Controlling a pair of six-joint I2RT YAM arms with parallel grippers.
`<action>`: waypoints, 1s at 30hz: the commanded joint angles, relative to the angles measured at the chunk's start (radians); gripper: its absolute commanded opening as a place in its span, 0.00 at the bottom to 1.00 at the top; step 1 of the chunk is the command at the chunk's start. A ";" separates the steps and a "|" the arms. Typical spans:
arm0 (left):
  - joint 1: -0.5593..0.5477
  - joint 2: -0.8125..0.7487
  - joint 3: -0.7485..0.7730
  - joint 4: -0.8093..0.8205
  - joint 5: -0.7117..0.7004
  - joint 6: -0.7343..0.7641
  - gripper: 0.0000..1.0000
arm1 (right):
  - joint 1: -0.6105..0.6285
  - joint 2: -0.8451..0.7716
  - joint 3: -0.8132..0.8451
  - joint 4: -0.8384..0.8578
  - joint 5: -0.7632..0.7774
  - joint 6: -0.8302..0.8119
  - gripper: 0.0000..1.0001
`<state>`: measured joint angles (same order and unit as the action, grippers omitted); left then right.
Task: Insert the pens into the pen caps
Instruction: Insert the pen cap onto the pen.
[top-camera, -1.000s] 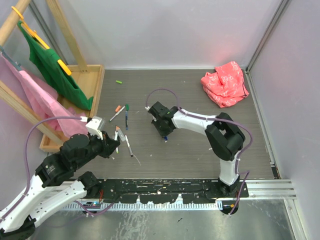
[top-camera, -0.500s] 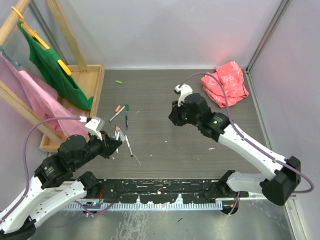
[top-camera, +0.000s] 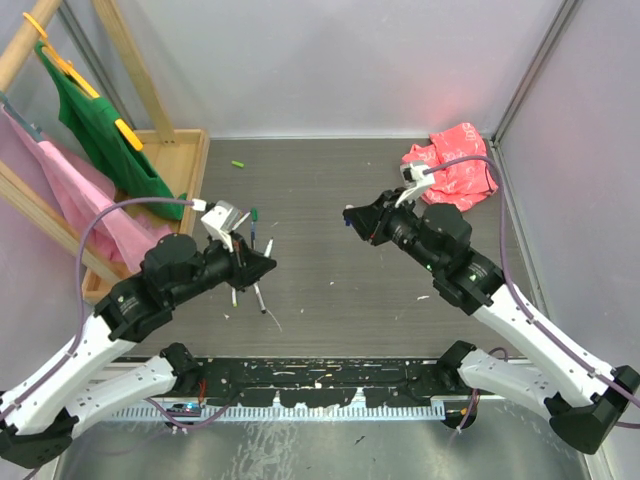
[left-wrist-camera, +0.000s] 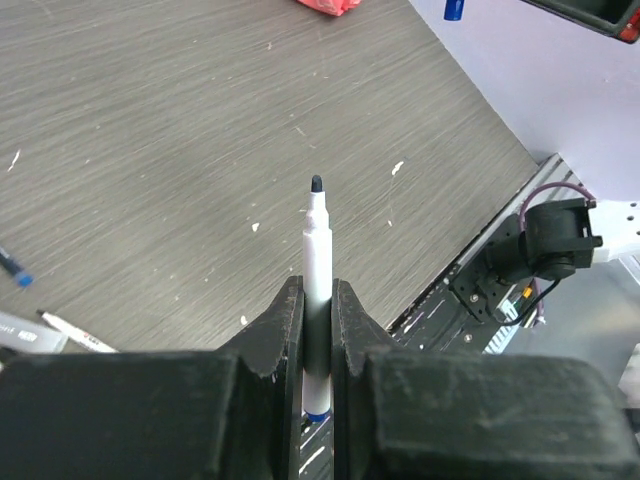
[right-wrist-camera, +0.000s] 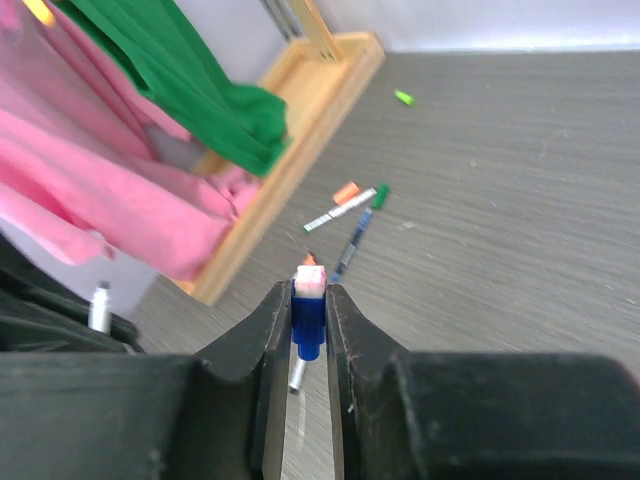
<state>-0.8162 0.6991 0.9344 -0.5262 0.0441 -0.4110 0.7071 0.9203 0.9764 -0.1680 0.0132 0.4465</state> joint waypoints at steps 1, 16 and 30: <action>0.003 0.071 0.069 0.141 0.073 0.022 0.00 | -0.005 -0.062 -0.058 0.288 -0.026 0.149 0.00; 0.002 0.158 0.094 0.423 0.267 0.025 0.00 | -0.005 -0.053 -0.100 0.707 -0.146 0.289 0.00; 0.003 0.125 0.063 0.554 0.404 -0.001 0.00 | 0.127 -0.037 -0.140 0.930 -0.125 0.279 0.00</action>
<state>-0.8162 0.8520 0.9916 -0.0746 0.3897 -0.4072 0.7841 0.8837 0.8173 0.6640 -0.1364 0.7628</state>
